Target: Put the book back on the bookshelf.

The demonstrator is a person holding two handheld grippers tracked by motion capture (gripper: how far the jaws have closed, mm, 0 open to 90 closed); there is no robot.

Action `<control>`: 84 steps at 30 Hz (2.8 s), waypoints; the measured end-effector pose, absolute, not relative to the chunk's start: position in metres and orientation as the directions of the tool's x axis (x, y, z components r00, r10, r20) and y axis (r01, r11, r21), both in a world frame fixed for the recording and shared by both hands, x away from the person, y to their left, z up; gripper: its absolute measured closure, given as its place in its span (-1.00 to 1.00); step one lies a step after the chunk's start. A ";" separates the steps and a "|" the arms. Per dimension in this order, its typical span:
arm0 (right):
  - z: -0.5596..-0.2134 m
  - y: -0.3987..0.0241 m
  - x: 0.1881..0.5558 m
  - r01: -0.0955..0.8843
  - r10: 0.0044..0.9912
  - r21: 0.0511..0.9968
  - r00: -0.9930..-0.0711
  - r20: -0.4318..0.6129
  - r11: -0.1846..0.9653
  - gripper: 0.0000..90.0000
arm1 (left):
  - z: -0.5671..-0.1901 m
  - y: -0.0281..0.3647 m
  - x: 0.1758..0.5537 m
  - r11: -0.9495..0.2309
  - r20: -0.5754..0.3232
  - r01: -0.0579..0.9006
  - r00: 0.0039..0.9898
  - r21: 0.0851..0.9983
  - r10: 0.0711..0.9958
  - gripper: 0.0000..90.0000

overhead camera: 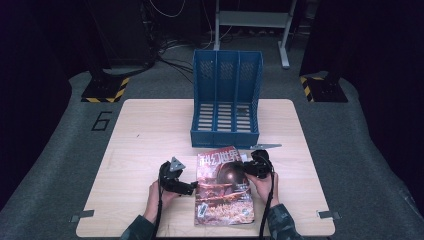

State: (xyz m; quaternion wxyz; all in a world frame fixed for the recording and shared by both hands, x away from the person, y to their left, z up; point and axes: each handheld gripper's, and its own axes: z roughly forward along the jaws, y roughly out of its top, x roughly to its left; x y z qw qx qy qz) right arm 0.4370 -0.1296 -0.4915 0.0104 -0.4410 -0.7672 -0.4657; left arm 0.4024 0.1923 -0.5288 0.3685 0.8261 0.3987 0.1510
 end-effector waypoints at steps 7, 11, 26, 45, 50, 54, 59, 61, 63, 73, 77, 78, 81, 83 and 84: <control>-0.475 -0.122 0.425 0.624 0.657 0.759 -0.652 0.379 0.182 0.98 | -0.520 0.187 0.406 -0.371 -0.129 0.564 0.657 0.738 0.743 -0.99; -0.467 -0.118 0.420 0.593 0.655 0.782 -0.671 0.348 0.191 0.98 | -0.517 0.179 0.409 -0.381 -0.158 0.568 0.682 0.729 0.714 -0.98; -0.445 -0.106 0.404 0.473 0.631 0.847 -0.740 0.231 0.245 0.98 | -0.519 0.158 0.413 -0.381 -0.273 0.594 0.729 0.708 0.628 -0.92; -0.436 -0.108 0.392 0.413 0.610 0.880 -0.767 0.198 0.233 0.95 | -0.520 0.145 0.414 -0.394 -0.281 0.594 0.739 0.702 0.613 -0.57; -0.452 -0.122 0.399 0.489 0.643 0.848 -0.720 0.259 0.206 0.88 | -0.520 0.142 0.410 -0.408 -0.208 0.567 0.731 0.716 0.650 -0.32; -0.466 -0.129 0.405 0.544 0.692 0.812 -0.669 0.270 0.209 0.75 | -0.520 0.138 0.407 -0.421 -0.165 0.549 0.727 0.722 0.666 -0.12; -0.480 -0.137 0.409 0.613 0.759 0.757 -0.599 0.257 0.227 0.47 | -0.521 0.138 0.405 -0.404 -0.170 0.550 0.720 0.731 0.673 -0.06; -0.484 -0.140 0.409 0.631 0.781 0.738 -0.577 0.239 0.240 0.43 | -0.521 0.139 0.405 -0.402 -0.168 0.547 0.720 0.734 0.673 -0.04; -0.489 -0.141 0.408 0.664 0.802 0.700 -0.554 0.223 0.264 0.36 | -0.521 0.140 0.406 -0.417 -0.150 0.535 0.727 0.735 0.670 -0.03; -0.504 -0.160 0.393 0.718 0.849 0.649 -0.486 0.208 0.252 0.26 | -0.521 0.140 0.406 -0.413 -0.148 0.533 0.726 0.738 0.672 -0.01; -0.506 -0.162 0.387 0.727 0.856 0.635 -0.478 0.195 0.261 0.22 | -0.521 0.140 0.406 -0.411 -0.155 0.537 0.725 0.737 0.671 -0.01; -0.508 -0.163 0.386 0.727 0.857 0.636 -0.477 0.197 0.258 0.21 | -0.521 0.140 0.406 -0.410 -0.156 0.538 0.725 0.736 0.671 -0.01; -0.510 -0.164 0.383 0.731 0.856 0.638 -0.471 0.215 0.242 0.21 | -0.520 0.140 0.407 -0.415 -0.162 0.547 0.724 0.727 0.671 -0.01; -0.512 -0.165 0.382 0.721 0.856 0.654 -0.470 0.218 0.229 0.25 | -0.519 0.140 0.409 -0.400 -0.196 0.569 0.717 0.719 0.669 -0.01; -0.513 -0.165 0.381 0.712 0.858 0.665 -0.469 0.210 0.227 0.27 | -0.519 0.142 0.411 -0.406 -0.202 0.571 0.723 0.713 0.661 -0.01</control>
